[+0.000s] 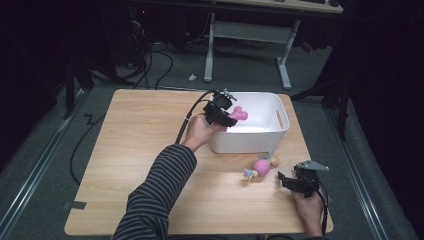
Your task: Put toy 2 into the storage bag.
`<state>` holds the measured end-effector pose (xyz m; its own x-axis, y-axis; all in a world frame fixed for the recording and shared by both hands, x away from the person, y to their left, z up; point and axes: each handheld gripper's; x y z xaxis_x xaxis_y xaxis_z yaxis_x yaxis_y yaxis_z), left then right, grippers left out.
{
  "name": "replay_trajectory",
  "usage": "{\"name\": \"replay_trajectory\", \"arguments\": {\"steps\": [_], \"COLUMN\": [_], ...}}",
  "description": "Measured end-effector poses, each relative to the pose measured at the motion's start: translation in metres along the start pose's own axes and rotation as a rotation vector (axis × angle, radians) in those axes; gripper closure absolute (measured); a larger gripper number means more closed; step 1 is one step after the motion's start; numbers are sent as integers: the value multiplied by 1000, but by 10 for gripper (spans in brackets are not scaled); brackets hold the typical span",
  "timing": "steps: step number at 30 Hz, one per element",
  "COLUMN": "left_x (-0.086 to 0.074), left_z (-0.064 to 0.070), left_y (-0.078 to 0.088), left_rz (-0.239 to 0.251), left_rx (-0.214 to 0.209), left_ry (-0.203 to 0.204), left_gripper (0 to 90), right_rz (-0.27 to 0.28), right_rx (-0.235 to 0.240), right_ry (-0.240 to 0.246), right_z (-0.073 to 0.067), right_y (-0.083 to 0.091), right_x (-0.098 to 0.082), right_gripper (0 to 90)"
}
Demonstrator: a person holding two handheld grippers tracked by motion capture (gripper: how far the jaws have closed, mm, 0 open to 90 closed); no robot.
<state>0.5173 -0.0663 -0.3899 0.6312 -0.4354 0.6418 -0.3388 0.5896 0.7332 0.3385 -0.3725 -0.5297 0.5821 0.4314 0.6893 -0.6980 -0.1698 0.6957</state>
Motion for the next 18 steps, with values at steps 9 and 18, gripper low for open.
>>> {"name": "replay_trajectory", "arguments": {"steps": [9, 18], "left_x": [-1, -2], "left_z": [1, 5], "left_y": [-3, 13], "left_rz": [-18, 25], "left_rx": [17, -8], "left_ry": [-9, -18], "left_gripper": [570, 478], "right_rz": [0, 0], "right_rx": [0, 0], "right_ry": [0, 0], "right_z": [0, 0], "right_y": [0, 0], "right_x": [0, 0], "right_gripper": [274, 274]}}
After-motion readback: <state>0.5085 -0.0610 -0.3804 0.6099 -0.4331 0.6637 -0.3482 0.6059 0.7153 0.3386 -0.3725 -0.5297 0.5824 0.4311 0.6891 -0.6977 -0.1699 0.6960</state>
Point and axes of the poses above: each handheld gripper's, and its own axes: y roughly backward along the jaws, x roughly out of its top, z roughly to its right, and after that the axes turned 15 degrees about y, right-handed
